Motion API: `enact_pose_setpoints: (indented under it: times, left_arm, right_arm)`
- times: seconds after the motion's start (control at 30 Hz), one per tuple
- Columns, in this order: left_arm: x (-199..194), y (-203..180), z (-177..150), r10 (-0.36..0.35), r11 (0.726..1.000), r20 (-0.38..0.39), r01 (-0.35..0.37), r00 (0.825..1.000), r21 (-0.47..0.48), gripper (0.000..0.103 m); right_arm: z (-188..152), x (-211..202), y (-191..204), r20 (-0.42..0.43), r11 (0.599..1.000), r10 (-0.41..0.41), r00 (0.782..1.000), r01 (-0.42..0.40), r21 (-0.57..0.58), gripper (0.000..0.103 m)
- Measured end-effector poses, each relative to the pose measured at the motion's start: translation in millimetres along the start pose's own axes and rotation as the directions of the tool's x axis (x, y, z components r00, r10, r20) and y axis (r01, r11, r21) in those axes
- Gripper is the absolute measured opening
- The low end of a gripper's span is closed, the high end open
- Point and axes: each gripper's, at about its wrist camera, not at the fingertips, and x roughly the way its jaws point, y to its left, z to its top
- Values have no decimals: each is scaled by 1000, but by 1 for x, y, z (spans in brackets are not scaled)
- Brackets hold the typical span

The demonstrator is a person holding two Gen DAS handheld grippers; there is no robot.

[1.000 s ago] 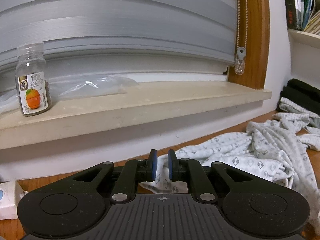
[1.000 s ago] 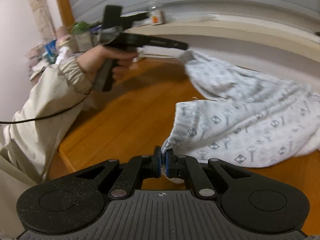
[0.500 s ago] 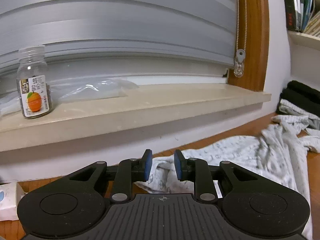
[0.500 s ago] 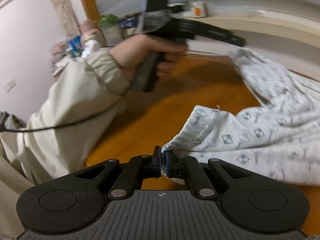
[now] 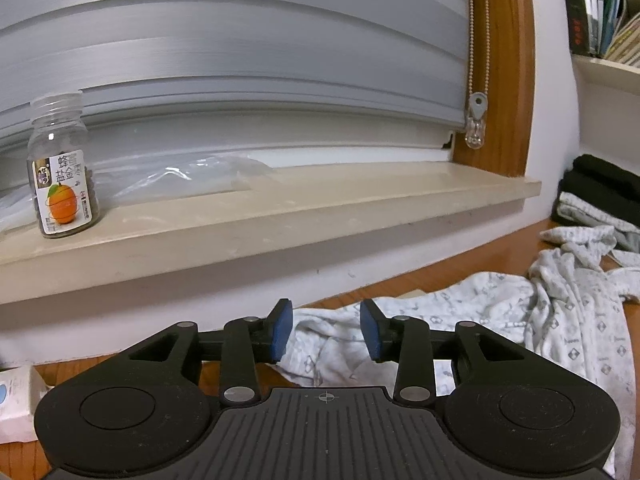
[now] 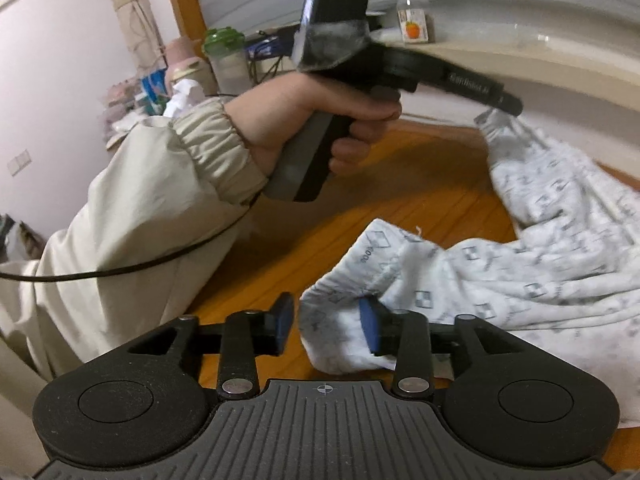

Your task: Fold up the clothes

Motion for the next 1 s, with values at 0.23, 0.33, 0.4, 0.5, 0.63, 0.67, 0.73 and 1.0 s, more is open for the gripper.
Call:
enact_pose_setpoints:
  times: [0.23,0.33,0.4,0.5,0.63,0.67,0.73,1.0]
  left_arm:
    - [1,-2,-1,3,1000,-7,-3,1000,13,52]
    - [4,-1,-3,11,1000,-18,-11,1000,12,56]
    - [5,-1,-4,16,1000,-26,-16,1000,12,56]
    - [8,0,-6,24,1000,-38,-23,999,11,56]
    - [10,1,-7,29,1000,-46,-29,999,9,57]
    - [9,1,-7,28,1000,-45,-28,999,9,57]
    - [8,1,-7,26,1000,-43,-25,999,9,57]
    - [3,3,-4,26,1000,-27,-26,999,5,58]
  right_arm:
    - [-14,-72,-31,95,987,-163,982,163,6,54]
    - [-20,-93,-63,122,969,-241,963,232,80,52]
    - [-20,-92,-74,134,960,-276,952,267,79,47]
    - [-7,-73,-77,139,956,-293,946,291,32,46]
    - [21,-36,-75,130,960,-269,954,276,-38,45]
    - [28,-26,-76,125,961,-264,956,272,-54,45]
    - [40,-5,-83,95,953,-286,954,293,-77,45]
    - [58,6,-127,107,940,-338,935,340,2,6]
